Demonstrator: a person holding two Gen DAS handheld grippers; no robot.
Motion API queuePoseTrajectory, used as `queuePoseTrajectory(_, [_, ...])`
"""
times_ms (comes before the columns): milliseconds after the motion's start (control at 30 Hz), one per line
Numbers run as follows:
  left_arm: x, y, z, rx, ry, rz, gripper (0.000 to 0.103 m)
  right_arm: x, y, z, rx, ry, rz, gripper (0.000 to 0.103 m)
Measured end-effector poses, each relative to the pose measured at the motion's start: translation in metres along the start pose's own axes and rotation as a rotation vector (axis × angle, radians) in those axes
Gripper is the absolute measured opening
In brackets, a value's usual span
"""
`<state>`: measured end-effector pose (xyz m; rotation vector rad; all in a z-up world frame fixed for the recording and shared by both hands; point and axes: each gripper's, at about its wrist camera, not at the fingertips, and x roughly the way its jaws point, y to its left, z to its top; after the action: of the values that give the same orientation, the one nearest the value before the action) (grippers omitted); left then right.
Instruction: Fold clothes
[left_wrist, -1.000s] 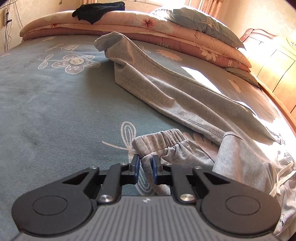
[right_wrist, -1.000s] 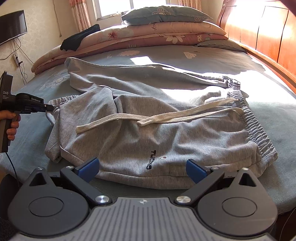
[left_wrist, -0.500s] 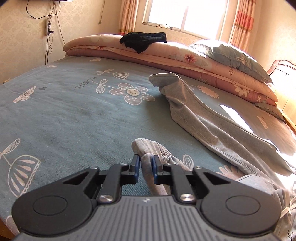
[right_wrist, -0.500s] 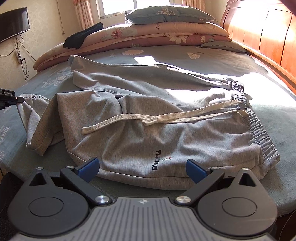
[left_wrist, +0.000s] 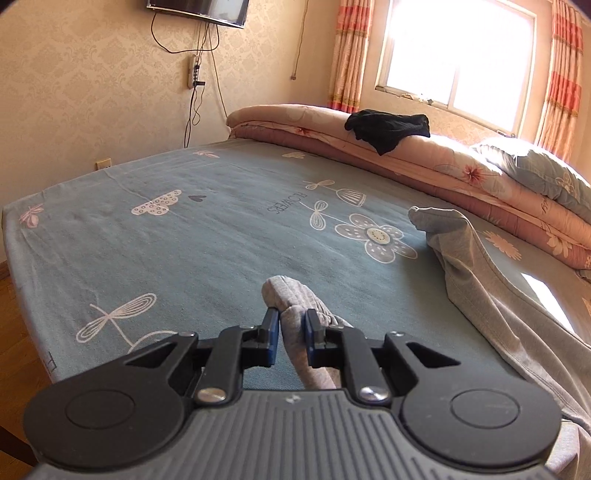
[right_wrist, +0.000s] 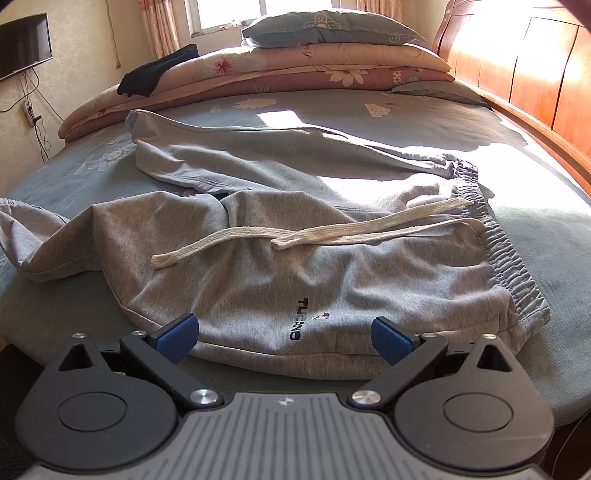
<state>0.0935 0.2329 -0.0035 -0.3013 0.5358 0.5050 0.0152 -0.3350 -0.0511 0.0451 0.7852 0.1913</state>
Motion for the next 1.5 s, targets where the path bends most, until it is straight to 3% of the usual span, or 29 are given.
queuePoseTrajectory(300, [-0.018, 0.036, 0.015, -0.065, -0.055, 0.064, 0.013, 0.005, 0.007, 0.003, -0.05, 0.011, 0.004, 0.101])
queuePoseTrajectory(467, [-0.029, 0.048, 0.024, -0.096, -0.077, 0.051, 0.014, 0.007, 0.019, 0.008, -0.124, 0.0, -0.001, 0.101])
queuePoseTrajectory(833, [-0.058, 0.065, 0.02, -0.123, -0.137, 0.077, 0.014, 0.014, 0.028, 0.012, -0.162, 0.021, 0.006, 0.101])
queuePoseTrajectory(900, [-0.058, 0.07, 0.017, -0.124, -0.121, 0.088, 0.015, 0.015, 0.028, 0.012, -0.162, 0.028, 0.006, 0.101])
queuePoseTrajectory(1000, [-0.038, 0.074, 0.002, -0.07, -0.013, 0.146, 0.017, 0.018, 0.028, 0.009, -0.191, 0.047, 0.006, 0.101])
queuePoseTrajectory(1067, [-0.022, 0.08, -0.01, -0.079, 0.062, 0.158, 0.017, 0.017, 0.029, 0.006, -0.252, 0.049, -0.012, 0.101])
queuePoseTrajectory(1167, [-0.008, 0.089, -0.024, -0.126, 0.116, 0.171, 0.017, 0.012, 0.031, 0.0, -0.389, 0.046, -0.037, 0.087])
queuePoseTrajectory(1300, [-0.009, 0.092, -0.027, -0.135, 0.108, 0.177, 0.017, 0.01, 0.021, -0.006, -0.562, 0.082, 0.036, 0.063])
queuePoseTrajectory(1500, [-0.024, 0.094, -0.017, -0.14, 0.075, 0.158, 0.018, 0.021, 0.031, -0.019, -0.838, 0.122, 0.143, 0.059])
